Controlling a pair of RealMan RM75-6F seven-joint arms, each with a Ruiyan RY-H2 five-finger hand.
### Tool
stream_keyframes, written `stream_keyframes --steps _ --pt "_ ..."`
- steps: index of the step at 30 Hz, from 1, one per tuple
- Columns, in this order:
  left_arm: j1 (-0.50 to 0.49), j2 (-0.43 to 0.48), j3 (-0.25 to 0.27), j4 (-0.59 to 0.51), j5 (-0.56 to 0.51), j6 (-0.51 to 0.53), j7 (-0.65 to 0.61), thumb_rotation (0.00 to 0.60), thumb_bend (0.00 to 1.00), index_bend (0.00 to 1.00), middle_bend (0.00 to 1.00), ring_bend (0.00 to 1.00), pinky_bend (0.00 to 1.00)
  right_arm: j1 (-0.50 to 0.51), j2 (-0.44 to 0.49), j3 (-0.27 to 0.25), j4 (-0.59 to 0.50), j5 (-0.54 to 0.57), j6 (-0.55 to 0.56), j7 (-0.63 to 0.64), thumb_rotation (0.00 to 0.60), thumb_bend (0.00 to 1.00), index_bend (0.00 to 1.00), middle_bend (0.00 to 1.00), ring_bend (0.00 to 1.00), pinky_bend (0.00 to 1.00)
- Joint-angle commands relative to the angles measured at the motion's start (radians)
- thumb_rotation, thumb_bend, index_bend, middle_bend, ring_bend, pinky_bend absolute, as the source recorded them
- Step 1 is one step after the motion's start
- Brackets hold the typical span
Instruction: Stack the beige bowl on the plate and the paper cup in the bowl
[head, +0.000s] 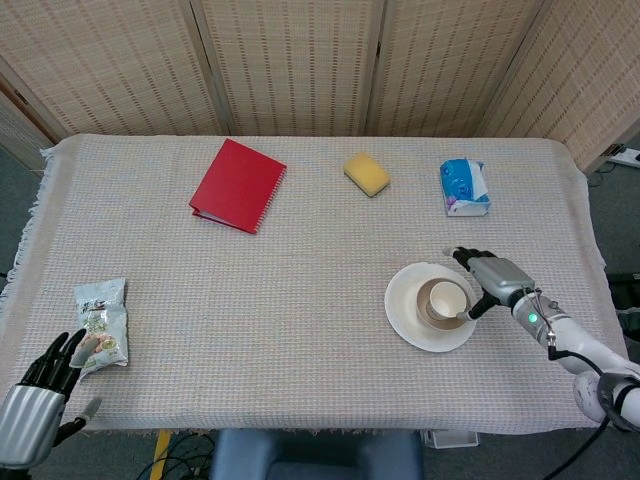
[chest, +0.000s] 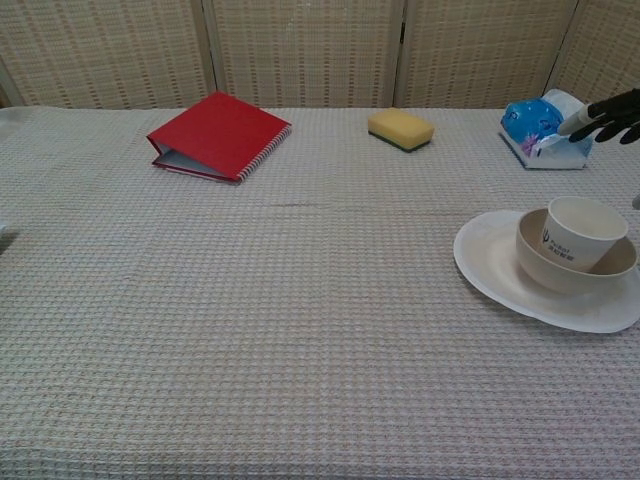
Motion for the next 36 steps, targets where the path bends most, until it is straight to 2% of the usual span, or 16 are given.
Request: stream_keyframes --steps 1,5,7,10,13,16,24,30,36 --pt "0.004 0.000 0.001 0.000 0.006 0.005 0.002 0.600 0.28 0.00 0.07 0.00 0.28 -0.077 0.167 0.082 -0.133 -0.088 0.042 0.127 0.600 0.16 0.00 0.00 0.00 0.00" --pt "0.005 -0.004 0.003 -0.001 0.012 0.001 0.014 0.600 0.28 0.00 0.07 0.00 0.29 -0.200 0.272 0.140 -0.212 -0.269 0.133 0.294 0.600 0.15 0.00 0.00 0.00 0.00" --pt "0.003 -0.006 0.004 -0.002 0.015 -0.007 0.020 0.600 0.28 0.00 0.07 0.00 0.28 -0.302 0.277 0.137 -0.218 -0.436 0.270 0.393 0.600 0.13 0.00 0.00 0.00 0.00" --pt "-0.003 -0.007 0.004 -0.002 0.018 -0.020 0.023 0.600 0.28 0.00 0.07 0.00 0.28 -0.459 0.176 0.070 -0.108 -0.708 0.553 0.457 0.600 0.11 0.00 0.00 0.00 0.00" --pt "-0.005 -0.008 0.004 -0.003 0.016 -0.026 0.023 0.600 0.28 0.00 0.07 0.00 0.29 -0.553 0.023 0.000 0.068 -0.859 0.730 0.436 0.600 0.10 0.00 0.00 0.00 0.00" --pt "-0.005 -0.005 0.002 -0.004 0.018 -0.022 0.017 0.600 0.28 0.00 0.07 0.00 0.28 -0.599 -0.100 -0.045 0.214 -0.912 0.806 0.420 0.600 0.10 0.00 0.00 0.00 0.00" --pt "-0.006 -0.006 -0.002 -0.001 0.009 -0.028 0.016 0.600 0.28 0.00 0.07 0.00 0.29 -0.671 -0.298 -0.094 0.472 -0.944 0.948 0.418 0.600 0.10 0.00 0.00 0.00 0.00" --pt "-0.005 -0.009 0.000 -0.001 0.013 -0.031 0.023 0.600 0.28 0.00 0.07 0.00 0.28 -0.697 -0.353 -0.108 0.544 -0.949 1.009 0.370 0.600 0.10 0.00 0.00 0.00 0.00" --pt "-0.006 -0.010 0.001 0.003 0.016 -0.035 0.024 0.600 0.28 0.00 0.07 0.00 0.29 -0.724 -0.379 -0.112 0.568 -0.943 1.057 0.288 0.600 0.10 0.00 0.00 0.00 0.00"
